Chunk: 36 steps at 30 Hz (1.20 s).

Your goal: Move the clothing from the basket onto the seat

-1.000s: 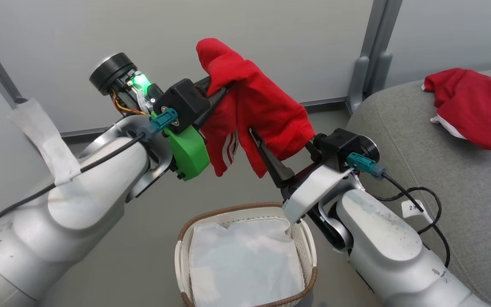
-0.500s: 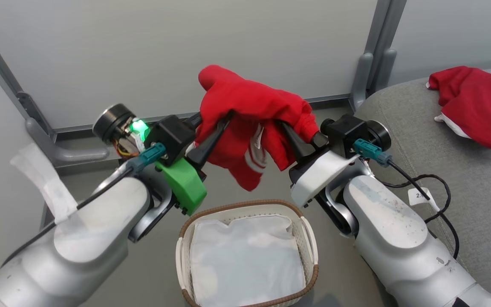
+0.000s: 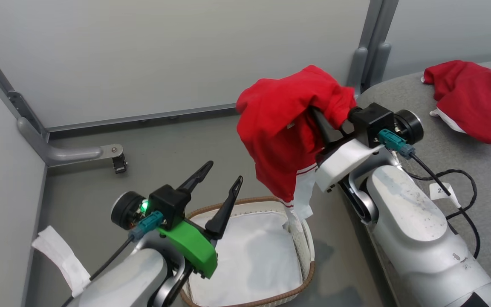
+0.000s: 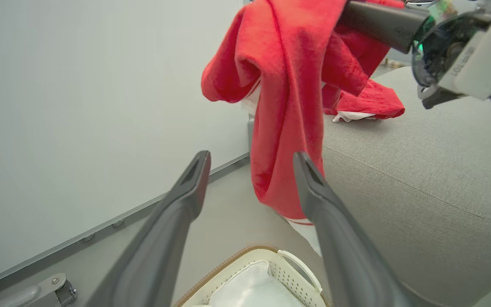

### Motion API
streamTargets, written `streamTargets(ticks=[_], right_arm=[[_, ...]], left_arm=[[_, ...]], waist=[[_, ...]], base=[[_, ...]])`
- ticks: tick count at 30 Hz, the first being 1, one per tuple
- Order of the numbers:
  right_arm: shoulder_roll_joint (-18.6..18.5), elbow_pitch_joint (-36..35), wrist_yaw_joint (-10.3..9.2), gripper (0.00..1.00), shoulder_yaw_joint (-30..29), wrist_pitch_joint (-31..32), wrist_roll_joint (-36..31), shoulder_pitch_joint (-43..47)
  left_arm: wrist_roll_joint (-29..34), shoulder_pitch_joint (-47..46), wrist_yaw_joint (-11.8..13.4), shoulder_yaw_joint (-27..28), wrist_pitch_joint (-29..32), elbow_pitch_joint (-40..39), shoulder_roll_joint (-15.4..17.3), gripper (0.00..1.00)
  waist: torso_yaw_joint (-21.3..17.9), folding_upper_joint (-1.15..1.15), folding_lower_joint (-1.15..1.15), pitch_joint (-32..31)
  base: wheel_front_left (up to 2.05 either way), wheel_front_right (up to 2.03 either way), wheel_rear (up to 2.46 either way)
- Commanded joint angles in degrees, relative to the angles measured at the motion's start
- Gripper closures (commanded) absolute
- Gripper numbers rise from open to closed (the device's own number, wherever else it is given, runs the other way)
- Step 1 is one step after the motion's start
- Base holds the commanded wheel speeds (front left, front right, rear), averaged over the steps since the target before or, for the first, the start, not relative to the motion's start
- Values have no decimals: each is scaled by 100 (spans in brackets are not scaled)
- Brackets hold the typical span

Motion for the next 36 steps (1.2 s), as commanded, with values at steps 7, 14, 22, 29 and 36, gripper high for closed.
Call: streamTargets(ticks=[7, 14, 22, 29, 36], right_arm=[[-244, -94, -8, 100, -486, -2, -244, 309], [-400, -236, -8, 100, -886, -2, -402, 539], [-452, -391, -8, 100, -1183, -2, -549, 715], [-357, -565, -8, 100, -1449, -2, -652, 816], [-260, -697, -8, 100, -1775, -2, -748, 938]], left_arm=[[59, 486, 82, 226, -70, 23, -188, 0], [382, 567, 86, 477, -57, -101, -237, 0], [605, 458, 57, 669, -58, -153, -231, 0], [737, 246, -12, 665, -47, -79, -190, 0], [878, 9, -99, 531, 63, 10, -238, 0]], waist=[[-112, 0, 0, 78], [-477, 0, 0, 240], [-1325, 0, 0, 650], [-2111, 0, 0, 1091], [-2454, 0, 0, 1450]], base=[[0, 0, 0], [0, 0, 0], [0, 0, 0], [0, 0, 0], [0, 0, 0]])
